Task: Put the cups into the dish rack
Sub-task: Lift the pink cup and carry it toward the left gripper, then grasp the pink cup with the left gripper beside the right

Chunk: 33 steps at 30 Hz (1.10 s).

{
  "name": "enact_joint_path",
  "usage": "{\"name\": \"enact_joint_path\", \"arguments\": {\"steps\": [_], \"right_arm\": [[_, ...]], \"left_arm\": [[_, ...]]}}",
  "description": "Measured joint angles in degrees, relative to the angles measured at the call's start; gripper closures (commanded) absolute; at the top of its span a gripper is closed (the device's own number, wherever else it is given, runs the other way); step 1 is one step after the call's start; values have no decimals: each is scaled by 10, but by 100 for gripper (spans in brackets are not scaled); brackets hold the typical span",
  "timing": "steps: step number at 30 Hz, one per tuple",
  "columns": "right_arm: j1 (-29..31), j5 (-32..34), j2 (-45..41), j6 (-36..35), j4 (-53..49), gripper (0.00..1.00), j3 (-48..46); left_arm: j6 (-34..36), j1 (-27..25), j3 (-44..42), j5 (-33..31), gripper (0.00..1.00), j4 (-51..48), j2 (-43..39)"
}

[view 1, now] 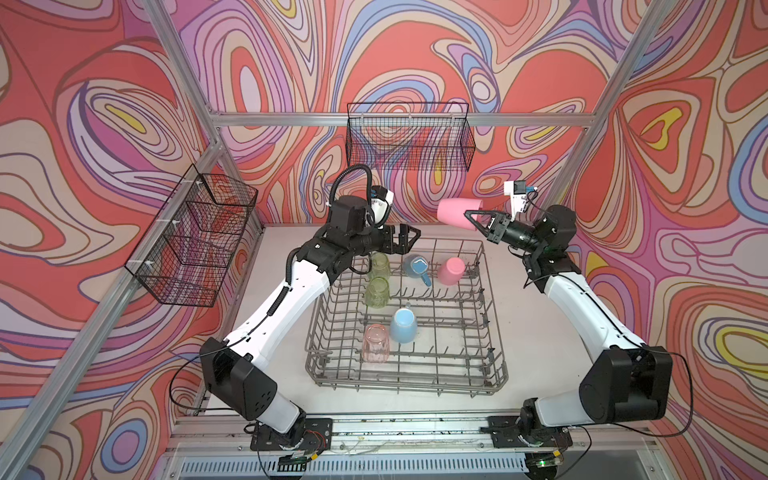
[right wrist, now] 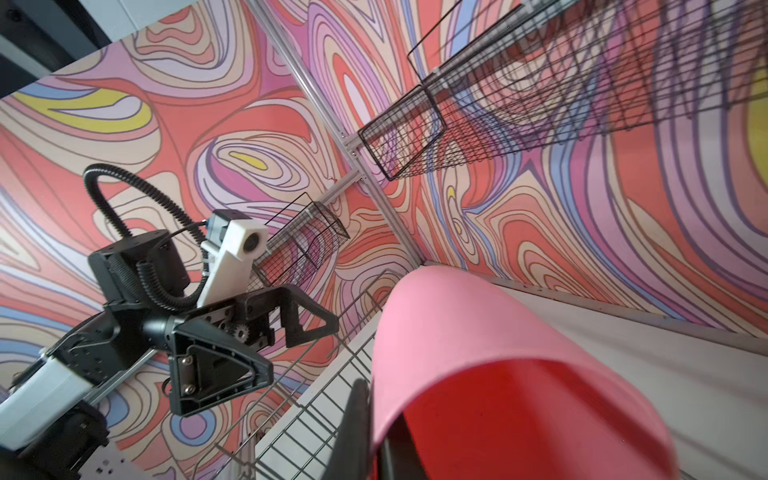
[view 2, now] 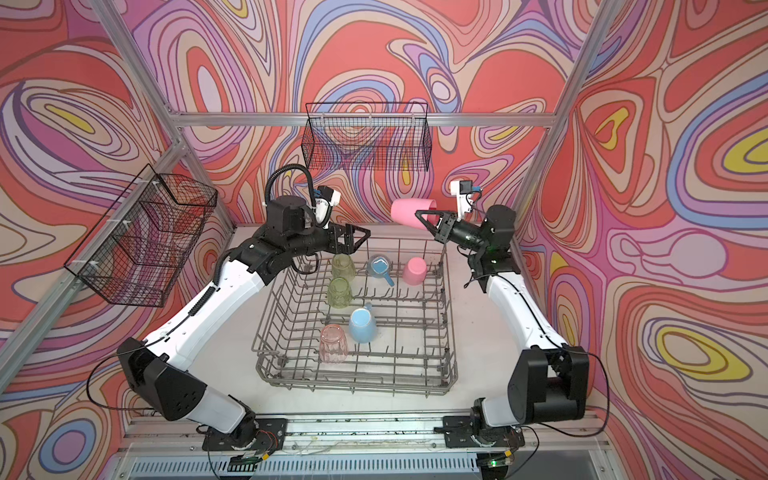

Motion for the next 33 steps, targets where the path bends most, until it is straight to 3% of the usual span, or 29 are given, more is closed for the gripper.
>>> {"name": "enact_joint_path", "arguments": {"steps": [9,24,33], "right_arm": [[0,-78,24,53,122,100,-2],[0,-120,79,153,264,100,-12],[0,-123,131,287,397,100,-4]], "left_arm": [[-11,12,21,33,0,7,30],[-70,49,56,171,0,99,86],[-43,50,101,235,0,122,131]]}}
